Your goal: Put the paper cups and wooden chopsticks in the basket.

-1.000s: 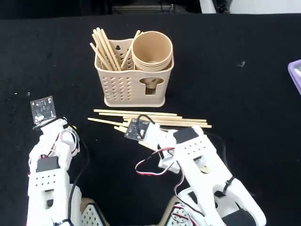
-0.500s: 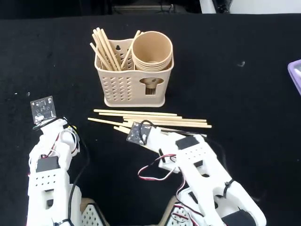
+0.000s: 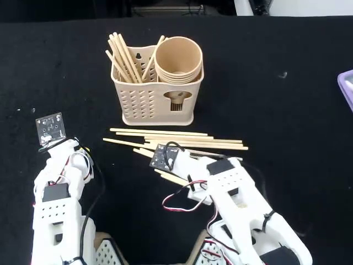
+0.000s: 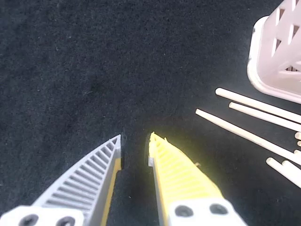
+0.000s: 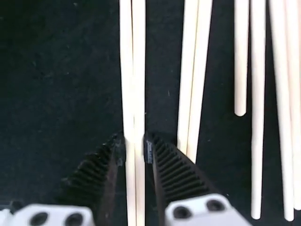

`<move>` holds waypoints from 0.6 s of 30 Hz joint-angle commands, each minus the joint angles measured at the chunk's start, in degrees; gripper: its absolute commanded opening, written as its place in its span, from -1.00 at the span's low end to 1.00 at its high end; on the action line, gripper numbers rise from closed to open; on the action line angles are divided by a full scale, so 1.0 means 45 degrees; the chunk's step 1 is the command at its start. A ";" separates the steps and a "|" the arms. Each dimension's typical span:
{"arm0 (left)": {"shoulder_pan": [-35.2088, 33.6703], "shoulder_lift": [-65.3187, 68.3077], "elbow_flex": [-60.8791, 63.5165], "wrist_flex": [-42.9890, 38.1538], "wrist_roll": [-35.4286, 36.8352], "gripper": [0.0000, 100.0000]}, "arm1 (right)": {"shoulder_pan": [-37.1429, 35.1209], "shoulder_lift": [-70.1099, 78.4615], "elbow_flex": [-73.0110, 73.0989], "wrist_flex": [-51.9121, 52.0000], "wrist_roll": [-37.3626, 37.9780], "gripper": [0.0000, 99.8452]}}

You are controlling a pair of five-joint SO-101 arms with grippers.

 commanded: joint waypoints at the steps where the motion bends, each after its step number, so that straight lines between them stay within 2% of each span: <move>1: -0.0010 -0.0156 -0.0127 -0.0234 -0.0098 -0.78 | 0.0039 -0.0264 0.0049 0.0332 0.0078 -0.97; 7: -0.0010 -0.0156 -0.0127 -0.0234 -0.0098 -0.78 | 0.0059 -0.0244 0.0127 0.0625 0.0078 -0.71; 12: -0.0010 -0.0156 -0.0127 -0.0234 -0.0098 -0.78 | 0.0039 -0.0088 0.0147 0.0801 0.0117 -0.83; 16: -0.0010 -0.0156 -0.0127 -0.0234 -0.0098 -0.78 | 0.0039 0.0987 -0.0244 0.0977 0.0137 -0.85; 18: -0.0010 -0.0156 -0.0127 -0.0234 -0.0098 -0.78 | 0.0039 0.1338 -0.0537 0.0957 0.0137 -0.98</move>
